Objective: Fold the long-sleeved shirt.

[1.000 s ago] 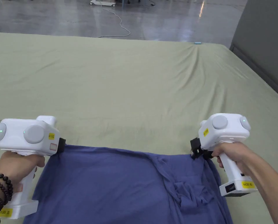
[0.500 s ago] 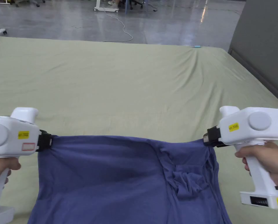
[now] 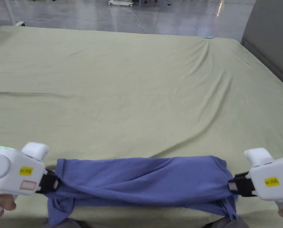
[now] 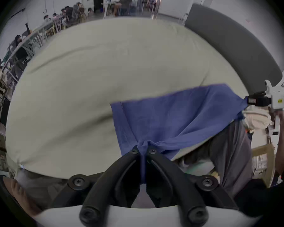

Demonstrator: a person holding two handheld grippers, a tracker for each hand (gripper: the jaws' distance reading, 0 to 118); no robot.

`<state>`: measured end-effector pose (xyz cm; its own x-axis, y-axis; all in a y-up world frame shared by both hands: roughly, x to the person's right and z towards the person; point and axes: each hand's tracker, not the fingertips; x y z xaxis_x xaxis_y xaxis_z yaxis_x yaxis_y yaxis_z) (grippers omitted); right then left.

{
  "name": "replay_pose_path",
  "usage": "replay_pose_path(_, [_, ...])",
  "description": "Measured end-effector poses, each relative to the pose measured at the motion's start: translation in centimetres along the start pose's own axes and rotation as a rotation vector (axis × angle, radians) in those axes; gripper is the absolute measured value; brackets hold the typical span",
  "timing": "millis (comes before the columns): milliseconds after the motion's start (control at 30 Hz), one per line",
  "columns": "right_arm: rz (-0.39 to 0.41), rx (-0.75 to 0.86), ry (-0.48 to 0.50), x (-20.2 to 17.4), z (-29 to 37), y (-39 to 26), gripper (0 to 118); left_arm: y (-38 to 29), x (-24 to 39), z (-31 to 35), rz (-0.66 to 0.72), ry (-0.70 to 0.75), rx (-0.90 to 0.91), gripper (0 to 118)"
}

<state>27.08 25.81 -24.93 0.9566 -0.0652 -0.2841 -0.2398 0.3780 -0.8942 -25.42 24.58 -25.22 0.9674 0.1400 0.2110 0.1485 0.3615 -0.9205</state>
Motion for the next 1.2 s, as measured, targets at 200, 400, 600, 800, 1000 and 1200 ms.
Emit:
replay_pose_path(200, [0.042,-0.090,-0.083,0.5,-4.7,-0.6,2,-1.3,-0.1,-4.4,0.040,0.039,-0.042,0])
replay_pose_path(400, [-0.028,-0.024,-0.071,0.7,-0.7,0.3,101,-1.2,-0.7,0.2,0.086,0.001,0.114,114])
replay_pose_path(600, [-0.028,0.291,-0.174,-4.5,5.0,5.1,99,1.3,1.2,5.2,0.087,0.083,0.354,118])
replay_pose_path(800, [-0.067,0.427,-0.222,-8.0,3.9,7.0,0,1.6,3.7,4.7,0.060,0.227,0.538,0])
replay_pose_path(1000, [-0.096,0.512,-0.261,-8.5,1.9,6.2,0,1.7,2.7,4.0,0.093,0.161,0.488,0])
replay_pose_path(1200, [-0.116,0.507,-0.277,-8.3,2.3,5.5,0,1.3,-0.2,4.8,0.229,0.023,0.507,9])
